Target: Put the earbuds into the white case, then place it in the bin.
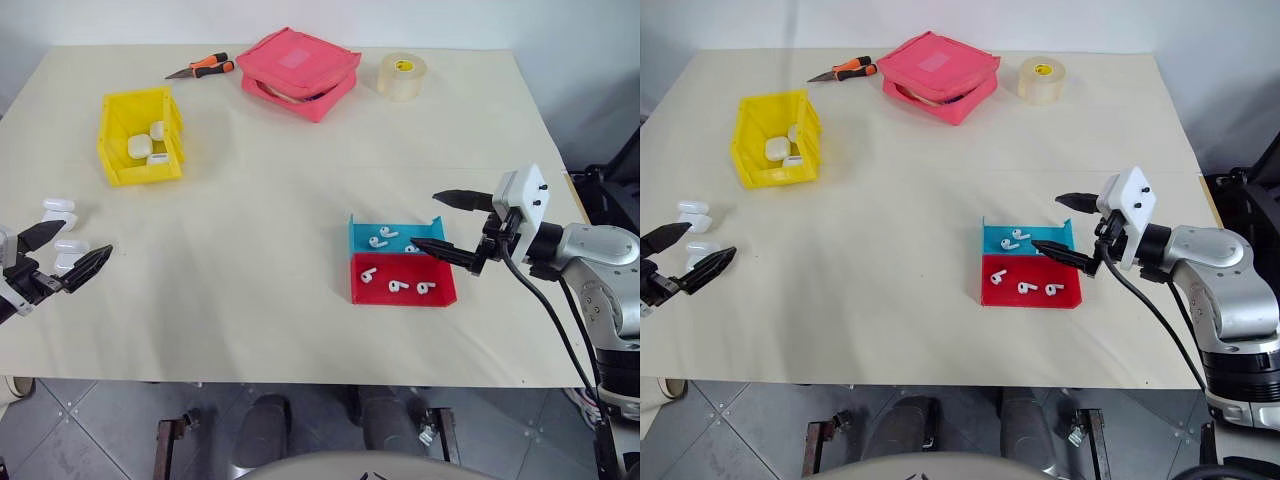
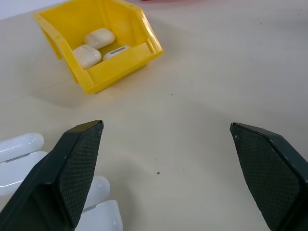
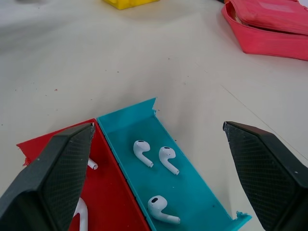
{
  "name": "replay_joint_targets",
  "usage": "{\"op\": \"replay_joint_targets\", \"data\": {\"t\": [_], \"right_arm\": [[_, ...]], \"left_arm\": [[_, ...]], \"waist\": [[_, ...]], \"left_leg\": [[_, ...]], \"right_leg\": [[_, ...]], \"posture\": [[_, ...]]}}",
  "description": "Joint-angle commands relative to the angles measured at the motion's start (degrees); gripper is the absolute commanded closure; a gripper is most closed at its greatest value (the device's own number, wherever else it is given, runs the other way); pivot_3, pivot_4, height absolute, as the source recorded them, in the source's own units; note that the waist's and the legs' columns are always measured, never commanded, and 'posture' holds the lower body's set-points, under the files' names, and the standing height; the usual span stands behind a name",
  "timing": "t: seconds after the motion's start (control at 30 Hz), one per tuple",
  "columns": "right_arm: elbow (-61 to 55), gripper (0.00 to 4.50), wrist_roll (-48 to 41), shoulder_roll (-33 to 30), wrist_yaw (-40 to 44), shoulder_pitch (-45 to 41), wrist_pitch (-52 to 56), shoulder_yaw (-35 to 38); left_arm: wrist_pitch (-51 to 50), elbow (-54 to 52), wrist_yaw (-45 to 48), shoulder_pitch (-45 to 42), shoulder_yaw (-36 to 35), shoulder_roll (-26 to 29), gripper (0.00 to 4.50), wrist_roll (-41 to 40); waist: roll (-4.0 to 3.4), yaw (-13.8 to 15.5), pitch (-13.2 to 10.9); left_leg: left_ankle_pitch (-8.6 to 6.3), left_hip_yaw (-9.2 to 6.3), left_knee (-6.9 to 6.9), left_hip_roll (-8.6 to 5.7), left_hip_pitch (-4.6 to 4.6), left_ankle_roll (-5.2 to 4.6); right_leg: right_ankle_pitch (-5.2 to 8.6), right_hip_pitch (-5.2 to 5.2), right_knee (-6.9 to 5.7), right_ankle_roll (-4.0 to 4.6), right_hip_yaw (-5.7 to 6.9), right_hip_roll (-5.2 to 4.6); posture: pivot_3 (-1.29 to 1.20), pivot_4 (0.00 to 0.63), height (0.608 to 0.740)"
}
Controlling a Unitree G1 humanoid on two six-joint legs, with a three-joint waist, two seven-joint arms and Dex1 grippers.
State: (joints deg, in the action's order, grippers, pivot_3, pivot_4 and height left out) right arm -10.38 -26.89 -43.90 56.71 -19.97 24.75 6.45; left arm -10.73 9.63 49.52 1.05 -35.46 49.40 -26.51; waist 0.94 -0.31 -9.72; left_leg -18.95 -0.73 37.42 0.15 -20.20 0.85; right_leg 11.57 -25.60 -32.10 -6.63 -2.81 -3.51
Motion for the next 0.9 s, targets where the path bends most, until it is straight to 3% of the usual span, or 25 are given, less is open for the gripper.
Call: {"op": "replay_joint_targets", "data": {"t": [0.03, 0.43, 0.9], "right_arm": [[-1.1, 0.03, -0.1, 0.4, 0.0, -1.2, -1.0, 0.0], [0.1, 0.03, 0.3, 1.6, 0.4, -3.7, -1.1, -1.4], [9.6, 0.03, 3.5, 5.9, 2.8, -13.4, -5.3, -6.0]], "left_arm": [[1.1, -1.3, -0.6, 0.1, -1.5, 0.6, 0.00, 0.3], [-1.5, -3.2, -4.5, 1.3, -2.5, 0.0, 0.00, 0.8], [-10.9, -17.4, -11.0, 21.2, -17.0, -7.1, 0.00, -1.3]], "waist": [[0.00, 0.0, 0.0], [-0.01, -0.2, 0.0], [0.00, -1.4, 0.0]], "left_leg": [[0.00, 0.00, 0.00, 0.00, 0.00, 0.00], [0.00, -0.01, 0.00, 0.01, 0.00, 0.01], [-0.14, -0.01, 0.00, 0.30, 0.03, 0.16]], "right_leg": [[0.00, 0.00, 0.00, 0.00, 0.00, 0.00], [0.00, 0.00, -0.01, 0.00, 0.01, 0.00], [0.14, -0.06, -0.12, 0.24, 0.23, 0.05]], "posture": [[0.00, 0.150, 0.740], [0.00, 0.150, 0.740], [0.00, 0.150, 0.740]]}}
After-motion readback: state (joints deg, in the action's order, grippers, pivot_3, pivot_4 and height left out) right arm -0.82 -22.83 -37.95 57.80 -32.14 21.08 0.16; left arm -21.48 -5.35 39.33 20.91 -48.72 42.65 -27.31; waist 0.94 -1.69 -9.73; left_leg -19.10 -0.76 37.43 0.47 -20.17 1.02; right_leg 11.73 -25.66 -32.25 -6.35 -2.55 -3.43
